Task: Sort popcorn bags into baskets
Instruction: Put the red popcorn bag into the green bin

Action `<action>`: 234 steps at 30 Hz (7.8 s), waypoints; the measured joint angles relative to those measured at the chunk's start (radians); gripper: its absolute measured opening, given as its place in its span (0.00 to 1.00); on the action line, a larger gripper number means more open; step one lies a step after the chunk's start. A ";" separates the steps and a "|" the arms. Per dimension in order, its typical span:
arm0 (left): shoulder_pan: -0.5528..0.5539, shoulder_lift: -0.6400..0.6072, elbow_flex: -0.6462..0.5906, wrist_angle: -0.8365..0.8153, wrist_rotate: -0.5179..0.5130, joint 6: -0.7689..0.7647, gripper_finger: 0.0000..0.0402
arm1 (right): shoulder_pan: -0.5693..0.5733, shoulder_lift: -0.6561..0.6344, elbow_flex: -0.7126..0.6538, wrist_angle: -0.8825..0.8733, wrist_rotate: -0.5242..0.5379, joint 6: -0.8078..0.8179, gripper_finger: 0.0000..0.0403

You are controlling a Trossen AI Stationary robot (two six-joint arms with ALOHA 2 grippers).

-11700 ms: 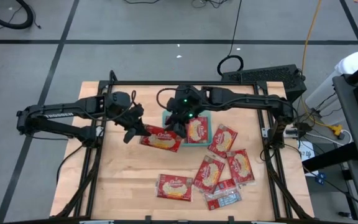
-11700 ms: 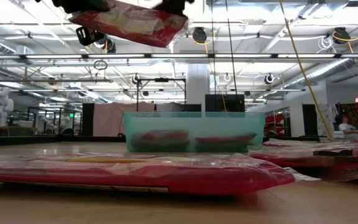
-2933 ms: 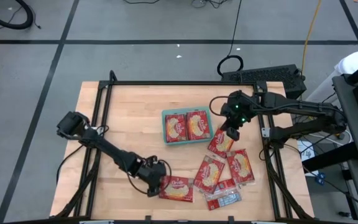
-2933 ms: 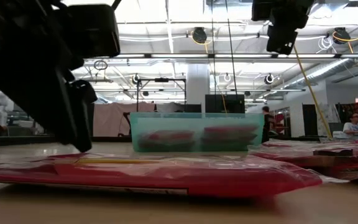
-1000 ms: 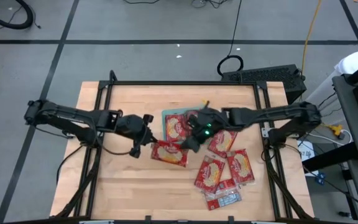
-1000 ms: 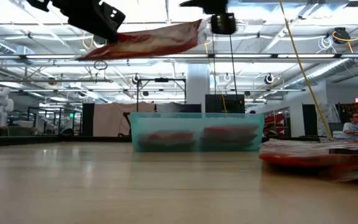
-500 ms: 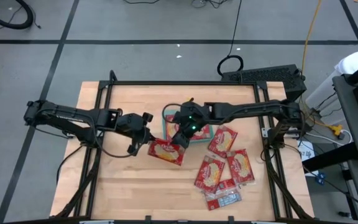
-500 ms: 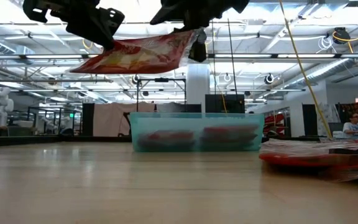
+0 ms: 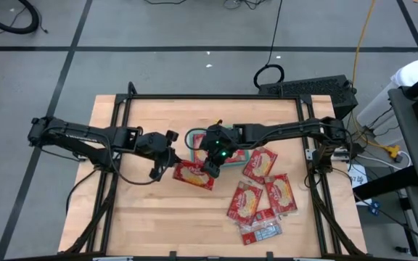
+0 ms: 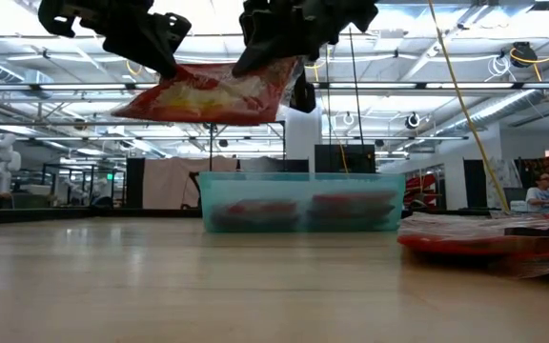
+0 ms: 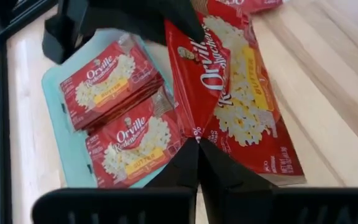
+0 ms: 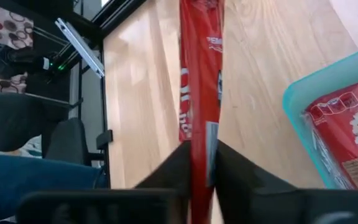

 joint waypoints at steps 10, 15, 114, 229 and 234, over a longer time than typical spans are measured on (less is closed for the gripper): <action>0.012 -0.023 0.001 0.025 -0.200 -0.250 0.21 | -0.034 -0.014 0.000 -0.046 0.058 0.080 0.03; 0.044 -0.088 0.001 0.022 -0.261 -0.444 0.39 | -0.077 -0.067 0.000 -0.110 0.077 0.116 0.02; 0.114 0.082 0.000 -0.094 -0.215 -1.089 0.23 | -0.112 -0.106 -0.436 0.347 0.443 0.622 0.37; -0.253 0.515 0.072 0.821 -0.198 -1.284 0.23 | 0.357 -0.640 -1.084 0.265 0.208 1.011 0.48; -0.245 0.663 0.229 0.699 -0.198 -1.162 0.23 | 0.356 -0.641 -1.148 0.396 0.255 1.046 0.49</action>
